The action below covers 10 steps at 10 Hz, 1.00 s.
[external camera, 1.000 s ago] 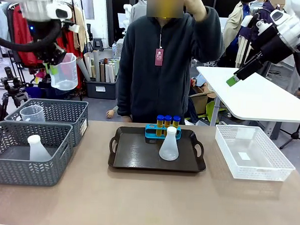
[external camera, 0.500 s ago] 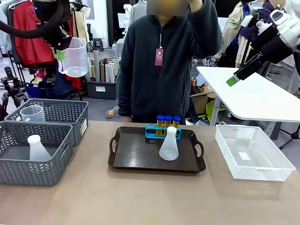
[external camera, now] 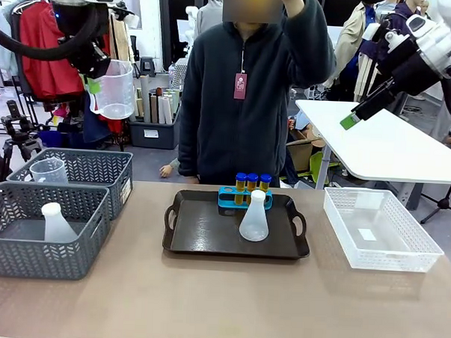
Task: Prepare the laboratory tools.
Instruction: Pick up one Large Measuring Cup and place it on the Handle tray.
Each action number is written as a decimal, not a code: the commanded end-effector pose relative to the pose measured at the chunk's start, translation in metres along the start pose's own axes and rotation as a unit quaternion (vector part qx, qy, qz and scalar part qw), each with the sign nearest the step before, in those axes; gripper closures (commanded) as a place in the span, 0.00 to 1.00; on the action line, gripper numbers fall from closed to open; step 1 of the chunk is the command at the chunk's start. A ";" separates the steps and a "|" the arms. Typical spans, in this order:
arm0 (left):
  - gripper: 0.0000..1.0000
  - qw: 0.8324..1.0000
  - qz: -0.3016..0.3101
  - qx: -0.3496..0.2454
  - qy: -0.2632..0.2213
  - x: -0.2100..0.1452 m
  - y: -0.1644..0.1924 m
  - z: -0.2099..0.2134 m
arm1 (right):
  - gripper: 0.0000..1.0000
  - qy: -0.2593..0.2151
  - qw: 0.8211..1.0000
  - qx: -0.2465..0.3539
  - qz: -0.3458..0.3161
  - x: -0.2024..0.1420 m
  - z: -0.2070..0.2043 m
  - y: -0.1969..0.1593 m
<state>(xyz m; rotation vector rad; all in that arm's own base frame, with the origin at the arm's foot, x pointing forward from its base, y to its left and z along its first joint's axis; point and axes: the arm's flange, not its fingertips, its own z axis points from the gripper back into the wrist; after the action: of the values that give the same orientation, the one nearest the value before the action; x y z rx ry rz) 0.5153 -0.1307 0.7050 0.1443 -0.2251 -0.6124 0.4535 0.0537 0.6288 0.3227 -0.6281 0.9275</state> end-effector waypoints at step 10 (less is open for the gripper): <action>1.00 0.976 -0.201 -0.080 0.031 0.082 -0.074 -0.129 | 0.00 -0.007 1.000 0.006 0.001 0.000 0.001 0.000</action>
<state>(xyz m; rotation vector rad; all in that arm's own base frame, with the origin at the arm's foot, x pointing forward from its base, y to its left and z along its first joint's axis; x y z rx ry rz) 0.5674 -0.2269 0.5826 0.0725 -0.0801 -0.9652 0.4535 0.0539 0.6288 0.3225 -0.6282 0.9279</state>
